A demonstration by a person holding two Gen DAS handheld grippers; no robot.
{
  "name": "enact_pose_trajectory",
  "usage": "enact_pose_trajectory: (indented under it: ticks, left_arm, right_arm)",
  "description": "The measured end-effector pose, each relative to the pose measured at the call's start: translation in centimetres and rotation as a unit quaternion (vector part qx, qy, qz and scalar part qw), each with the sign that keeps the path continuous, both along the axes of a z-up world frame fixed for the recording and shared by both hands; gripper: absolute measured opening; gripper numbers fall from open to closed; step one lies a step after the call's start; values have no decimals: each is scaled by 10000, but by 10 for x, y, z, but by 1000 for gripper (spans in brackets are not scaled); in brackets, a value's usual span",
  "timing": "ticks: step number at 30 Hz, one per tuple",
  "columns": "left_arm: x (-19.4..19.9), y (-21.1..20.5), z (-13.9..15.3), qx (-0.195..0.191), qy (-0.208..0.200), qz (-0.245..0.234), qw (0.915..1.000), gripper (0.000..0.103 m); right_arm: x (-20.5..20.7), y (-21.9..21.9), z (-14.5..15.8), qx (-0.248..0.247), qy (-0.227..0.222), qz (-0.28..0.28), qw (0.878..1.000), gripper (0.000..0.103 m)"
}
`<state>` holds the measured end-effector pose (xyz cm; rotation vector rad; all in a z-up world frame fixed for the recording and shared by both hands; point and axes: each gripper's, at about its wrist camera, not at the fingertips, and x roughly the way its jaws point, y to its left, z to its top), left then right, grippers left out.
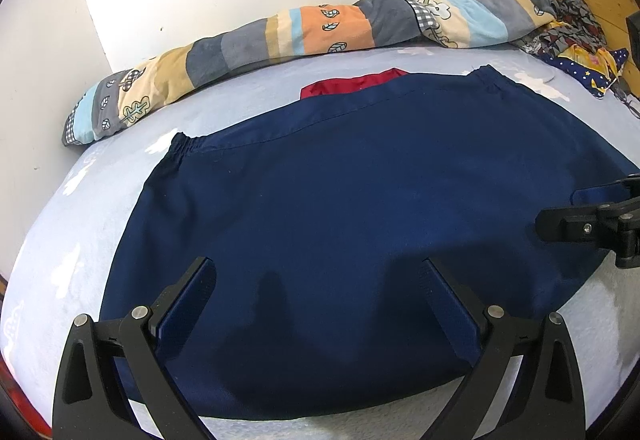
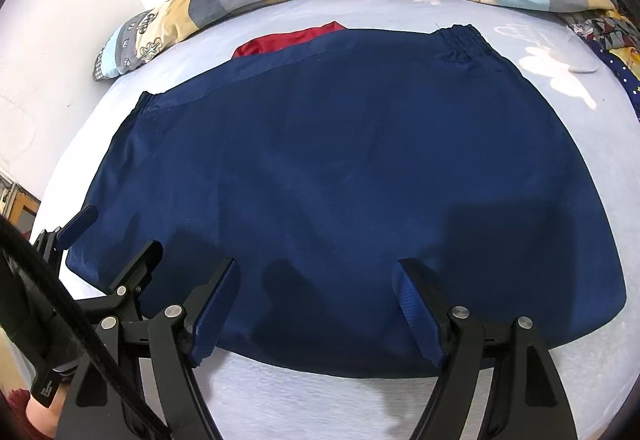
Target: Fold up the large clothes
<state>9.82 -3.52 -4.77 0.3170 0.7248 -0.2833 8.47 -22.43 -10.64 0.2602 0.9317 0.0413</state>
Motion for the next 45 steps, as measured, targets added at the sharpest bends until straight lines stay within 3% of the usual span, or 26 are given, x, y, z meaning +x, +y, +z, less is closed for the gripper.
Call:
enact_pose_trajectory:
  ticks: [15,26,32,34,38,42,45]
  left_arm:
    - [2,2,4,-57,9,10,10000,101]
    - [11,14,5,-339,157,270,9989,101]
    - [9,14,7,-380,129,261,9989,101]
    - [9,14,7,-407,134,268,9987,101]
    - [8,11,9,-413,69,248,9988,101]
    - [13,8,7,-475,151,256,9984,101]
    - [16,6,8,-667,308,207,9971,101]
  right_arm:
    - [1,-5,-2,-92,54,-68,9999,84]
    - [-4,-16,18,175,-241,-143,9995,85]
    - [-4,-44,42,45,-525,-457,9976,85]
    - [3,-63,59,-170,-679,-652,9954,85]
    - [14,-86,78,-1252,-847,-926,9842,86]
    - [30,-88,56,-585,-492,-751,9942,86]
    - [33,-65,53,-474,-444,-375,9972,86]
